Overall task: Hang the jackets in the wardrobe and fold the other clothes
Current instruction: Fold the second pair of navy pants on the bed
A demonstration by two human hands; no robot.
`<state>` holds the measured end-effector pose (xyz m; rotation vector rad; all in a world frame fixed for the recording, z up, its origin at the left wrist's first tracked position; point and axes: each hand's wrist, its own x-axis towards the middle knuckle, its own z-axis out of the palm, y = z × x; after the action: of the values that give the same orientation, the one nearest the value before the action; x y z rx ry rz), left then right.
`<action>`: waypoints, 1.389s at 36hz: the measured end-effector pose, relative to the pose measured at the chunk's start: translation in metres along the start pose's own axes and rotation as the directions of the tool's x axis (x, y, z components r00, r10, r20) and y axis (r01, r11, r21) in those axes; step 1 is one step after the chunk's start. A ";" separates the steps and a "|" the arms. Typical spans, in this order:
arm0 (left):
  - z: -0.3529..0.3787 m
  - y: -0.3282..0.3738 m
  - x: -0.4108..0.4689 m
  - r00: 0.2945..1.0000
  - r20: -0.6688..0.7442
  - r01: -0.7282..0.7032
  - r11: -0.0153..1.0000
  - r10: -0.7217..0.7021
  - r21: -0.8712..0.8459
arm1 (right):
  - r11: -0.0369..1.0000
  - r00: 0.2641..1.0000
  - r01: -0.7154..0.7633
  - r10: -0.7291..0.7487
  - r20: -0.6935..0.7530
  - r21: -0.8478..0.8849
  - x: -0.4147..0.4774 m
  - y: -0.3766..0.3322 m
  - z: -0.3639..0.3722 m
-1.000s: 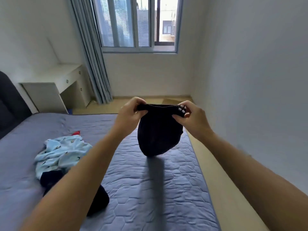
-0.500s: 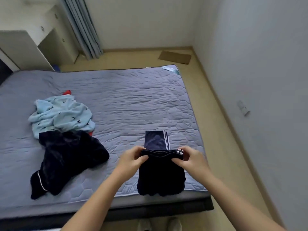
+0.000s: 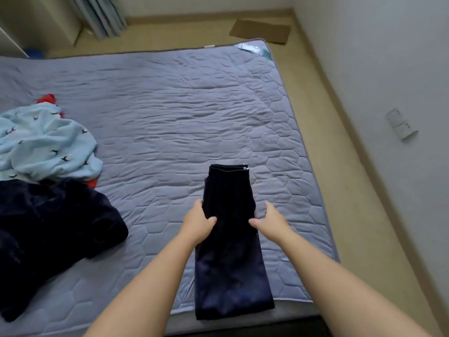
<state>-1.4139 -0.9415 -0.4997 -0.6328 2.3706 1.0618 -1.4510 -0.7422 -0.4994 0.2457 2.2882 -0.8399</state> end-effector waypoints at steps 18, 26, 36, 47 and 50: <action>0.172 -0.222 -0.017 0.888 0.209 0.448 0.872 -0.409 -0.196 | 0.933 0.939 -0.341 0.333 0.082 0.118 0.027 0.196 0.168; 0.186 -0.238 -0.040 0.878 0.222 0.457 0.882 -0.425 -0.118 | 0.923 0.919 -0.374 0.356 0.168 0.090 0.003 0.227 0.183; 0.145 -0.232 -0.146 0.746 0.496 0.621 0.735 -0.445 -0.274 | 0.841 0.840 -0.492 0.391 0.375 0.226 -0.113 0.220 0.160; 0.060 -0.125 -0.084 0.935 0.256 0.354 0.667 -0.245 -0.655 | 0.745 0.910 -0.411 0.306 0.279 0.525 -0.053 0.104 0.057; 0.044 -0.083 -0.025 0.964 0.141 0.255 0.629 -0.225 -0.734 | 0.709 0.956 -0.279 0.143 0.255 0.648 0.002 0.070 0.037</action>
<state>-1.3371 -0.9516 -0.5579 -1.1588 1.6522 1.9061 -1.4059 -0.7114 -0.5568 0.7121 1.6430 -1.4861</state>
